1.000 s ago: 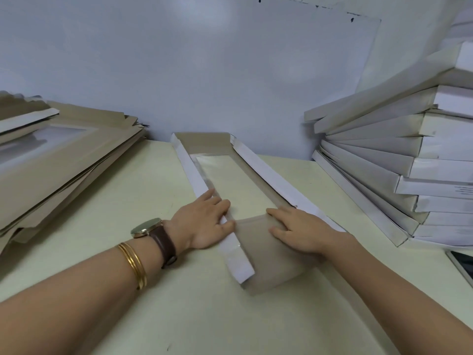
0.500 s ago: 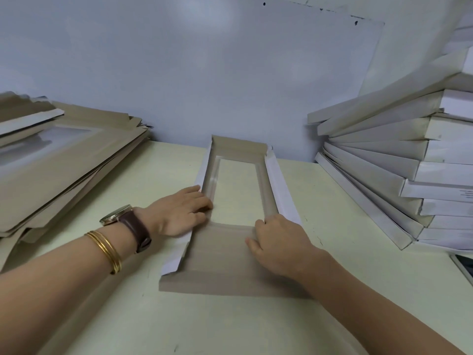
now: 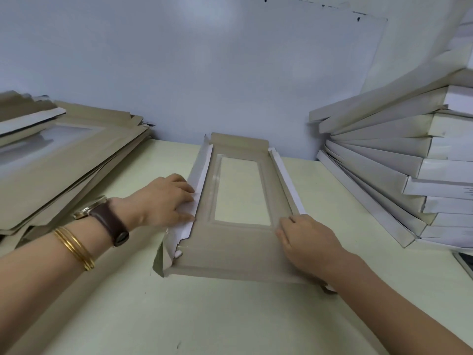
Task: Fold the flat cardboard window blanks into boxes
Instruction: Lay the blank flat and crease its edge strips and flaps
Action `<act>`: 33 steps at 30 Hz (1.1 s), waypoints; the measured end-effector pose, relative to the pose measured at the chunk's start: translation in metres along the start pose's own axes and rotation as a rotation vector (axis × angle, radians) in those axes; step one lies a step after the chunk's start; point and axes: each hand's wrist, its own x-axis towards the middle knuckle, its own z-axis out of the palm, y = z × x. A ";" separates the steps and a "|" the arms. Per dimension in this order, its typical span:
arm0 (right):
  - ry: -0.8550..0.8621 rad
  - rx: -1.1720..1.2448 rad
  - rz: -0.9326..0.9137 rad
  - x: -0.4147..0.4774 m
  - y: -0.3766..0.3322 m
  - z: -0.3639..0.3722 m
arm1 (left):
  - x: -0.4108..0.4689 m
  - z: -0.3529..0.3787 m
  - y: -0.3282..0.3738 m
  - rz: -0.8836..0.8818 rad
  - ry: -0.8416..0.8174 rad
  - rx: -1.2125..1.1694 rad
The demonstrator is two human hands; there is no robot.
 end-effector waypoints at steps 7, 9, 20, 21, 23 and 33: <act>-0.086 -0.094 -0.039 0.001 0.010 -0.003 | -0.002 -0.004 0.012 0.136 0.023 -0.186; -0.095 -0.123 -0.059 0.002 0.009 -0.003 | 0.000 -0.004 0.018 0.147 -0.011 -0.209; -0.017 -0.117 -0.184 0.000 0.028 -0.006 | -0.002 -0.001 0.029 0.071 -0.003 -0.206; -0.021 -0.102 -0.200 -0.001 0.031 -0.006 | -0.002 -0.003 0.029 0.065 0.004 -0.215; -0.056 -0.061 -0.202 -0.002 0.037 -0.005 | -0.001 -0.007 0.029 0.063 -0.012 -0.231; -0.048 0.144 -0.344 -0.012 0.057 0.005 | -0.007 -0.012 0.019 0.195 -0.088 0.025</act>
